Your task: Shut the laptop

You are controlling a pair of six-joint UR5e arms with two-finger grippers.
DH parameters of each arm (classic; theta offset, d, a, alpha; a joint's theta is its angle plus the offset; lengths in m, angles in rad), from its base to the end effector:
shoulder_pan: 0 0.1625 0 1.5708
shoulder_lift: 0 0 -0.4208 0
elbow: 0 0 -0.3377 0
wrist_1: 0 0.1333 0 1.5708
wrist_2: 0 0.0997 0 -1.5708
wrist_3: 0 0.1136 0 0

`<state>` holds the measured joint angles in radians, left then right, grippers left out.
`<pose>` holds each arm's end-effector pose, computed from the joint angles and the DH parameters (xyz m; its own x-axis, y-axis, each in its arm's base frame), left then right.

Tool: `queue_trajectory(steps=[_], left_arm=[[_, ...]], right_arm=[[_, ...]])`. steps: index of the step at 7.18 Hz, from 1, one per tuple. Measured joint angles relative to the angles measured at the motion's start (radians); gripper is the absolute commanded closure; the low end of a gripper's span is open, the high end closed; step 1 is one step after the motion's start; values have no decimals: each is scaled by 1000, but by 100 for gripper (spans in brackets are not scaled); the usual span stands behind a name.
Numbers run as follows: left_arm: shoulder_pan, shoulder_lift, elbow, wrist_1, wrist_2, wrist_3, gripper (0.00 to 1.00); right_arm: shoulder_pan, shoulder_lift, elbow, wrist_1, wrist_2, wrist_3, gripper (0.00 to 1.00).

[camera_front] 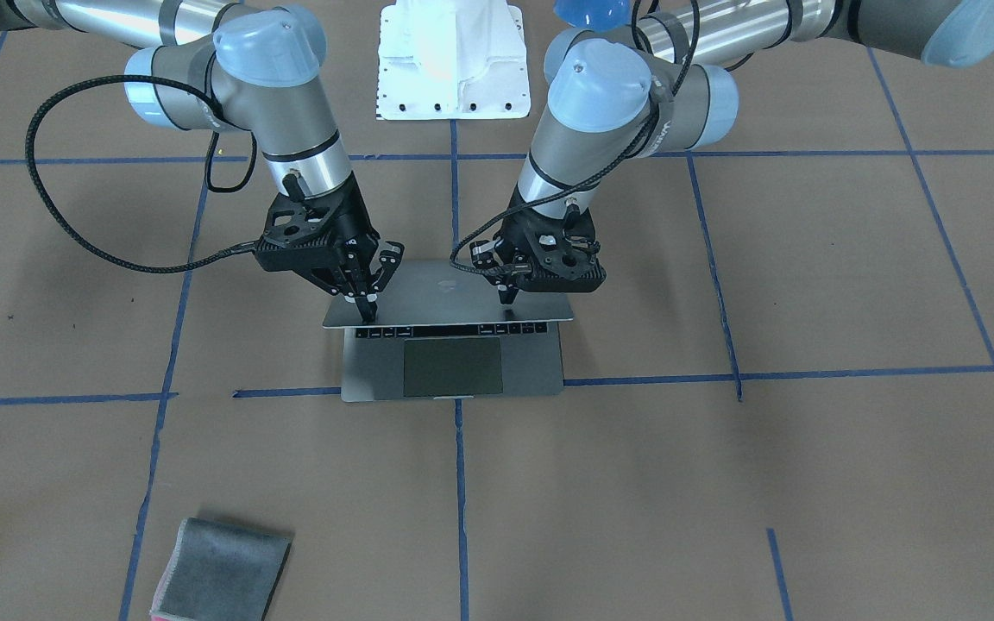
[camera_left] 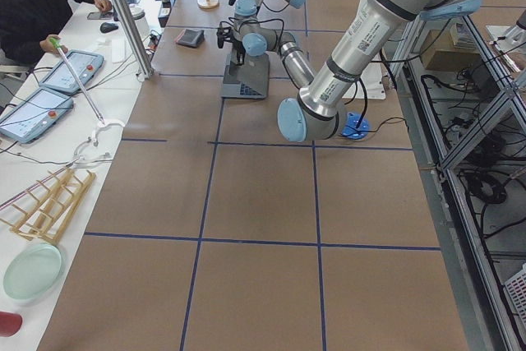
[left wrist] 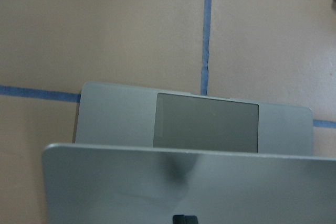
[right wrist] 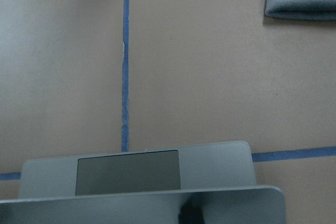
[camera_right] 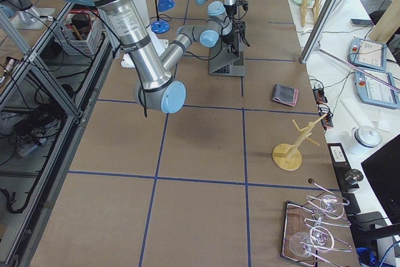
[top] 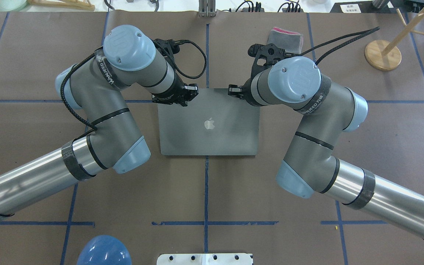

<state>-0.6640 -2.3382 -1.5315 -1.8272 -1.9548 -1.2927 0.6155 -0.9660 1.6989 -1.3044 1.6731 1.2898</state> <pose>0.4852 -0.4949 0.2159 0.5084 -0.0746 -0.8579 0.1935 0.9807 0.0294 -0.4517 -0.4684 0.2600 0.5641 0.0611 0.8234 -0.3620 0.9146 0.1802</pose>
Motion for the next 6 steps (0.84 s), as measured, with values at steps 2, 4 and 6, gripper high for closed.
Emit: queue_trajectory(steps=[2, 4, 6], left_arm=[[-6, -15, 50, -27, 0, 12, 100], [-7, -30, 90, -46, 1, 17, 100], [-8, -43, 137, -76, 1, 18, 100]], right_arm=[[11, 56, -82, 3, 18, -4, 100], [20, 106, -168, 19, 37, -6, 100], [37, 125, -257, 101, 64, -5, 100]])
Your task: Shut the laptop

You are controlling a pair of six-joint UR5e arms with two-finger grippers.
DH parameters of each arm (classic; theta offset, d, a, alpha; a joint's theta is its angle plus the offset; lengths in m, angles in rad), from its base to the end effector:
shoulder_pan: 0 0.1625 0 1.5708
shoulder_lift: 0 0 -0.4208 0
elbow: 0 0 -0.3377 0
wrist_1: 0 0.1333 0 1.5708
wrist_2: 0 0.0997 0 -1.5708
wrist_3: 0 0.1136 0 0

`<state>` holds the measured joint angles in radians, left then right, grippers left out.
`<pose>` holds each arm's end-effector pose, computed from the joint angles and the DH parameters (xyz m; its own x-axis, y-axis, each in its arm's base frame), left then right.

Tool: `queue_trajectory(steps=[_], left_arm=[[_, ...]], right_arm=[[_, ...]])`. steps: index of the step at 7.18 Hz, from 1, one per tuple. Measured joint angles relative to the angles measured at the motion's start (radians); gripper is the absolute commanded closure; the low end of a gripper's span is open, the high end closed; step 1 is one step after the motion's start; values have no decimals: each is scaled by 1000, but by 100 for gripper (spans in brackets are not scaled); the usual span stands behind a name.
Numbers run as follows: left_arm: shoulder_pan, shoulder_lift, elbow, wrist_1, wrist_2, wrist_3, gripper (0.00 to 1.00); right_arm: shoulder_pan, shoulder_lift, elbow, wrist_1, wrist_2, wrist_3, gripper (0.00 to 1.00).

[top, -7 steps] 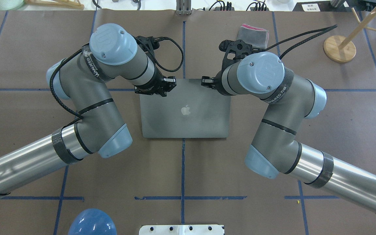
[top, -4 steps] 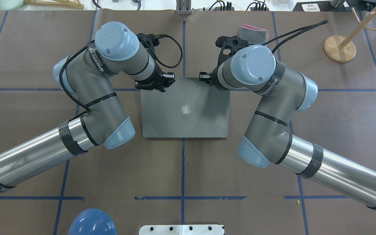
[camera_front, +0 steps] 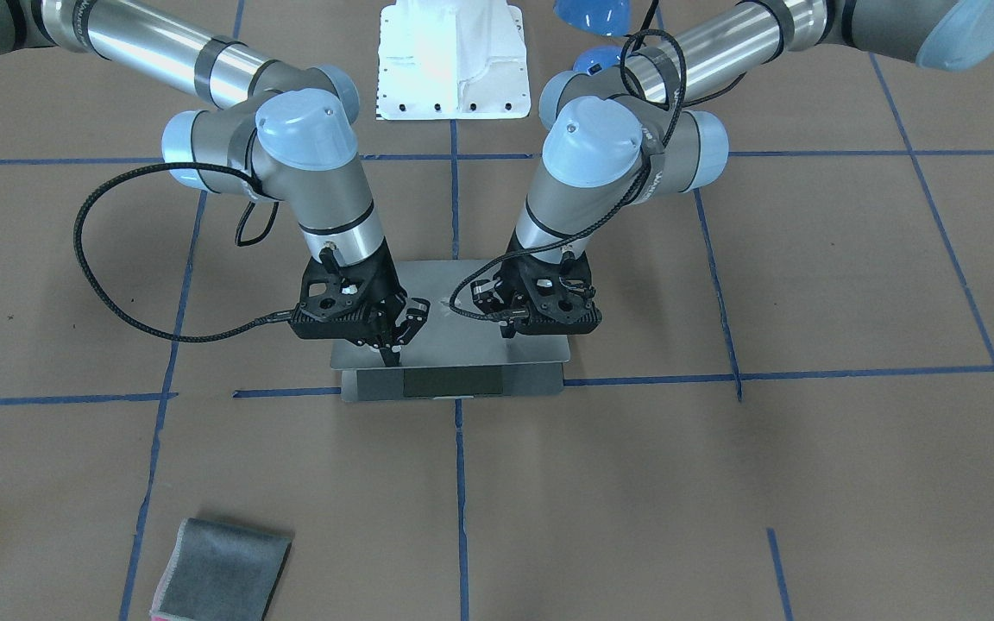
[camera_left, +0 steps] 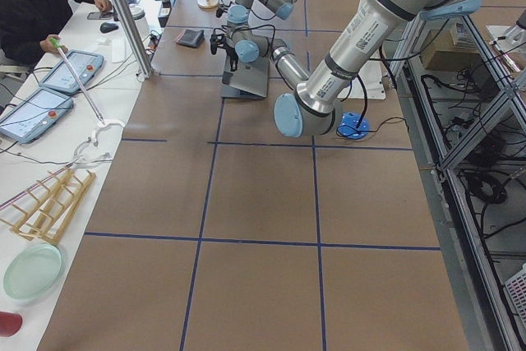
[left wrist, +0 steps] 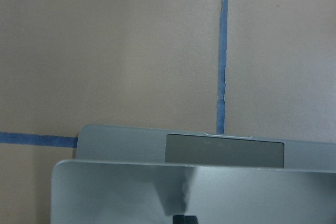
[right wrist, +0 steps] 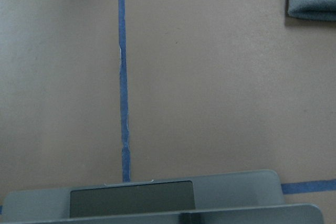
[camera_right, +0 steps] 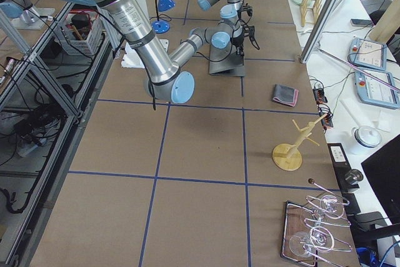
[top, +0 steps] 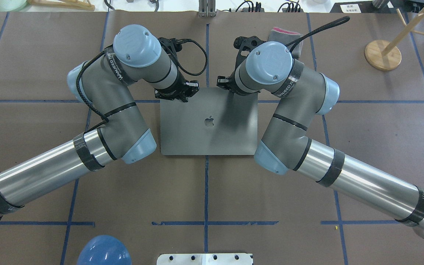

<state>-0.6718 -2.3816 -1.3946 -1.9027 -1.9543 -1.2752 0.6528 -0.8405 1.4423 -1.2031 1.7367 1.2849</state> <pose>0.5073 -0.5194 0.2300 0.5234 -0.0710 -0.8491 0.1921 0.9807 0.0364 -0.4928 -0.5210 0.2660 0.5696 0.0854 0.8175 -0.3442 0.9279 0.1429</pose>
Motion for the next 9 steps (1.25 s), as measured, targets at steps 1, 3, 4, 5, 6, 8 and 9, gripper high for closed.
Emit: queue_trajectory(steps=[1, 3, 4, 5, 6, 8, 9], left_arm=[[0, -7, 22, -7, 0, 0, 100], [0, -27, 95, -46, 0, 1, 100], [1, -40, 146, -79, 0, 2, 100], [2, -47, 182, -98, 0, 2, 100], [4, -50, 201, -106, 0, 3, 100], [8, -50, 212, -109, 0, 5, 100], [8, -50, 212, -110, 0, 5, 25]], right_arm=[[8, 2, -19, 19, 12, 0, 100], [28, 6, -23, 30, 41, 1, 100], [42, 7, -17, 32, 65, 1, 100], [54, 7, -9, 32, 84, 0, 100], [66, 5, -1, 32, 102, -1, 100], [82, 0, 15, 30, 133, -2, 96], [88, -4, 24, 29, 140, -2, 56]])
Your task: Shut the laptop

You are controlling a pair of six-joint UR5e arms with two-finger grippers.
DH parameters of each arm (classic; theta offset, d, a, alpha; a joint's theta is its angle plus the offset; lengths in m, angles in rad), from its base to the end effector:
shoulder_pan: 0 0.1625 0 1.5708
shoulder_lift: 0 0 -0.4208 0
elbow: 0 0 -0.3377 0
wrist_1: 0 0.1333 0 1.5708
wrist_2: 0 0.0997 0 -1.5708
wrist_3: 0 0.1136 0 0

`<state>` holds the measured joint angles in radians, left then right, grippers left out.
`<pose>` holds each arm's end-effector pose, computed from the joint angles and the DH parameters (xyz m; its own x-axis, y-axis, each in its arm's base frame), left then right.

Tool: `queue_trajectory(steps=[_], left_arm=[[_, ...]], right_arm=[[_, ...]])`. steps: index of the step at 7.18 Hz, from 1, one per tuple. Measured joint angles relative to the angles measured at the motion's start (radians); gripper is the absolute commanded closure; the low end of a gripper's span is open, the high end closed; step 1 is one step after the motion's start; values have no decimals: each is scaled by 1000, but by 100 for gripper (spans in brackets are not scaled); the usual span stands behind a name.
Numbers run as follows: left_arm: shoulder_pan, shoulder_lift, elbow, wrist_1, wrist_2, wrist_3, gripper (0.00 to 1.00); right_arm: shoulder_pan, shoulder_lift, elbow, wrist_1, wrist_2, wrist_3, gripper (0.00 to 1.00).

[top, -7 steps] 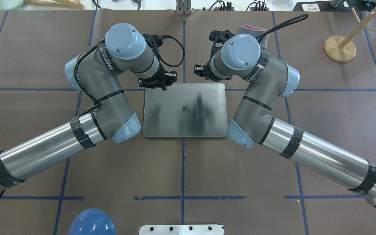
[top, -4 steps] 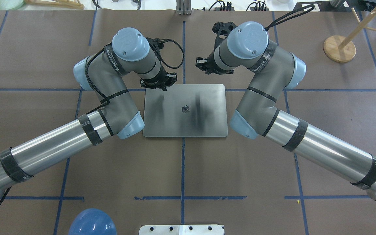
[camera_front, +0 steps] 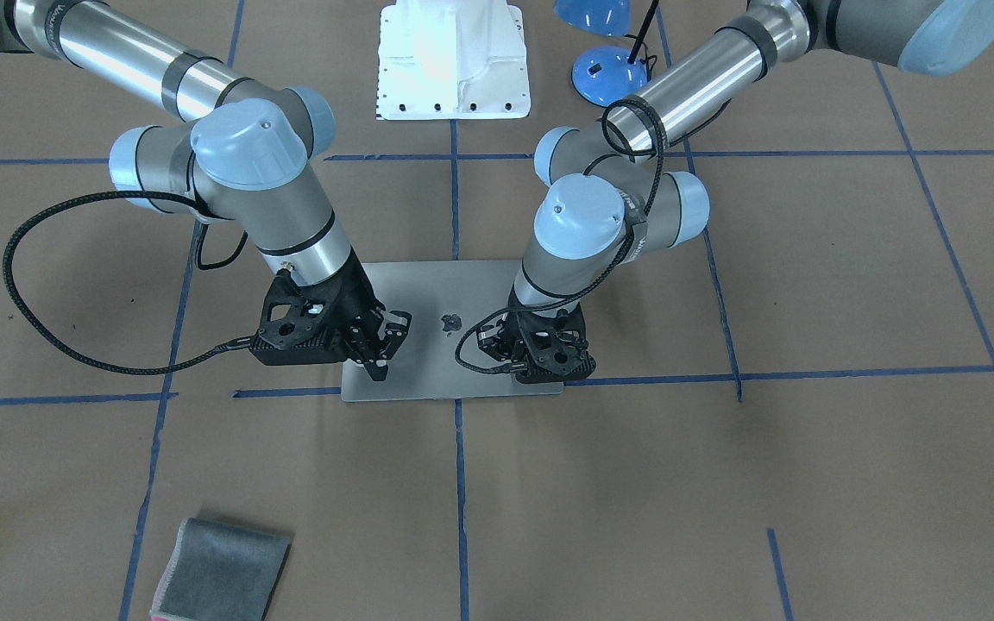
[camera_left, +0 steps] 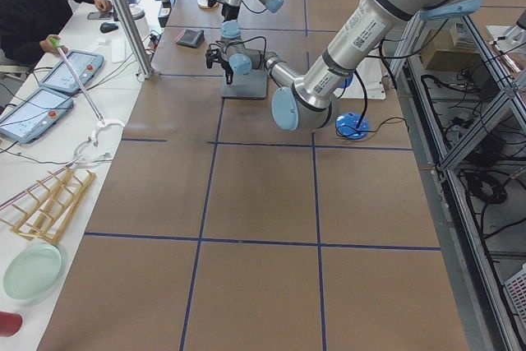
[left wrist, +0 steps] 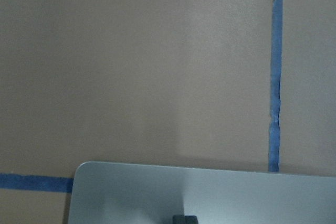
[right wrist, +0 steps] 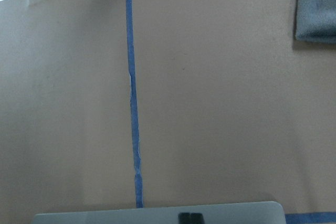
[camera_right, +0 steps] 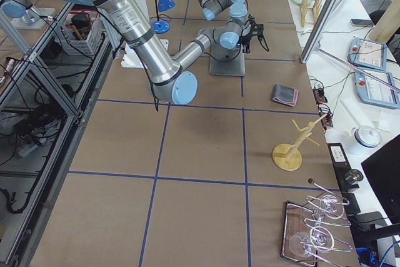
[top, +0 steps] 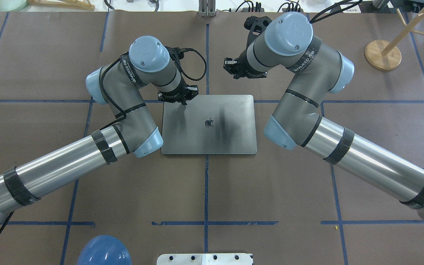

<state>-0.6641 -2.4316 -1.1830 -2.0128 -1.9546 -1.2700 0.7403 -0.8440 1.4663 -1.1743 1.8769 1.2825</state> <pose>0.5457 -0.5424 0.2682 0.5587 -0.0884 -0.8246 0.1804 0.9835 0.0167 -0.4489 -0.5443 0.2520 0.5002 0.0898 0.8613 -0.3249 0.9414 0.0906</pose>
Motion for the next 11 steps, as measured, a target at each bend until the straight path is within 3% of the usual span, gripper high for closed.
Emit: queue_trajectory(steps=[1, 4, 7, 9, 11], left_arm=[[-2, 1, -3, -7, -1, 1, 1], [-41, 13, -39, -1, -37, -4, 1], [-191, 116, -161, 73, -226, 19, 1], [-289, 225, -278, 160, -278, 161, 1], [-379, 357, -463, 347, -286, 429, 1]], right_arm=[[11, -10, 16, -1, 19, 0, 1], [57, -134, 140, -7, 86, -23, 0], [132, -366, 334, -83, 151, -202, 0], [177, -541, 458, -175, 159, -414, 0], [270, -716, 498, -179, 192, -634, 0]])
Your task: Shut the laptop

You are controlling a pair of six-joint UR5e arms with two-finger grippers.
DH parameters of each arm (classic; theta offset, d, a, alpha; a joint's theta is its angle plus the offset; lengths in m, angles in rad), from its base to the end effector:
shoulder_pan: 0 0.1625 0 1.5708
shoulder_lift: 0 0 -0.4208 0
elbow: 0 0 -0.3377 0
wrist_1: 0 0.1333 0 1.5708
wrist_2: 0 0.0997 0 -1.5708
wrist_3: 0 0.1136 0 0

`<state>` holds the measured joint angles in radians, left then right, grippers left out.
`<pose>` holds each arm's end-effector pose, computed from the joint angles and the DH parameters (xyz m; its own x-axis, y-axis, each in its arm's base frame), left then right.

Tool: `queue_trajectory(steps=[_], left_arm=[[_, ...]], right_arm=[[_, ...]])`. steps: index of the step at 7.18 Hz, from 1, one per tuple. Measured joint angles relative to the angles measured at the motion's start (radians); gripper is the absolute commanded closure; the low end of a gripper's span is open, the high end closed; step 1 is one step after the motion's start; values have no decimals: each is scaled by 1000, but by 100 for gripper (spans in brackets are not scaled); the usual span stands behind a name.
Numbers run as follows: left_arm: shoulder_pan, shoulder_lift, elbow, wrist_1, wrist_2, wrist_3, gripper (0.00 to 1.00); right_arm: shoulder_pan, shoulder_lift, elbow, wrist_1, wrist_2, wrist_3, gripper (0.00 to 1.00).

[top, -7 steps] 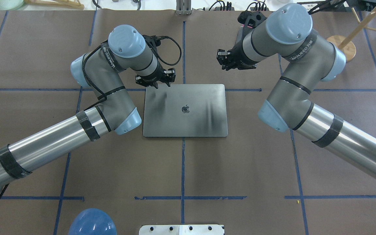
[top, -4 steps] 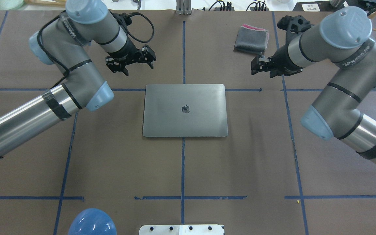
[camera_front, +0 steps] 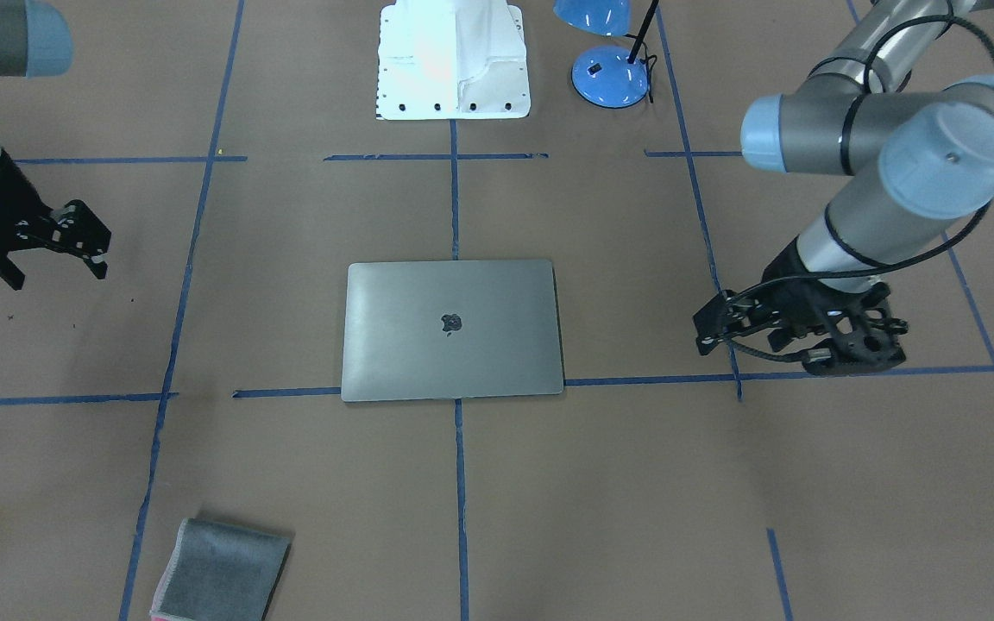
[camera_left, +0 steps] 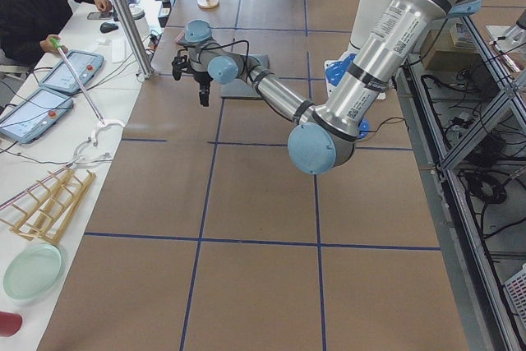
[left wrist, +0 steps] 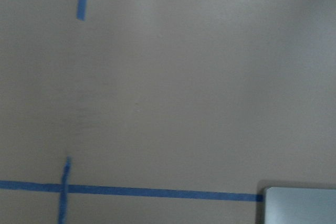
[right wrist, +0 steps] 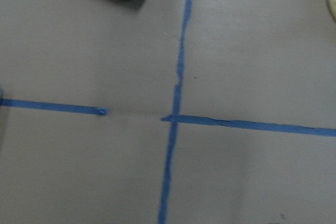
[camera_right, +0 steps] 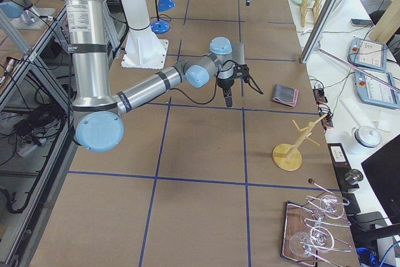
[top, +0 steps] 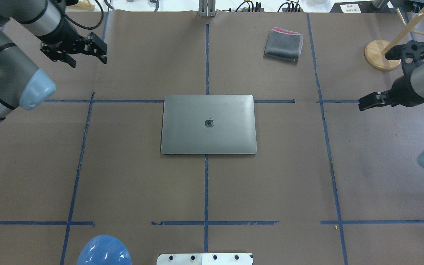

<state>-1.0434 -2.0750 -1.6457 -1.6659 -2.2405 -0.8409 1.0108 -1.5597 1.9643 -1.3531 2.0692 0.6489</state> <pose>0.2575 -0.5668 0.3535 0.6147 -0.0167 -0.7886 0.0974 0.9937 0.0549 -0.1744 -0.4269 0.4733 0.7358 -0.1438 0.6617 -0.0164 0.9731 0.2297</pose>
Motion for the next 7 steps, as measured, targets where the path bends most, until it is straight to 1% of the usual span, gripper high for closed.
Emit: queue_trajectory(steps=[1, 2, 3, 4, 5, 7], left_arm=[[-39, 79, -74, 62, -2, 113, 1], [-86, 159, -122, 91, -4, 222, 1], [-160, 232, -139, 103, -18, 352, 1], [-250, 301, -135, 108, -51, 493, 1], [-332, 362, -116, 109, -80, 610, 1], [-469, 476, -39, 106, -108, 770, 1]], right_arm=[[71, -64, 0, 4, 48, -105, 0], [158, -113, -8, 4, 100, -217, 0], [253, -151, -29, 2, 140, -331, 0], [329, -173, -51, 0, 182, -401, 0], [370, -182, -64, -2, 222, -426, 0], [401, -201, -75, -3, 248, -437, 0]])
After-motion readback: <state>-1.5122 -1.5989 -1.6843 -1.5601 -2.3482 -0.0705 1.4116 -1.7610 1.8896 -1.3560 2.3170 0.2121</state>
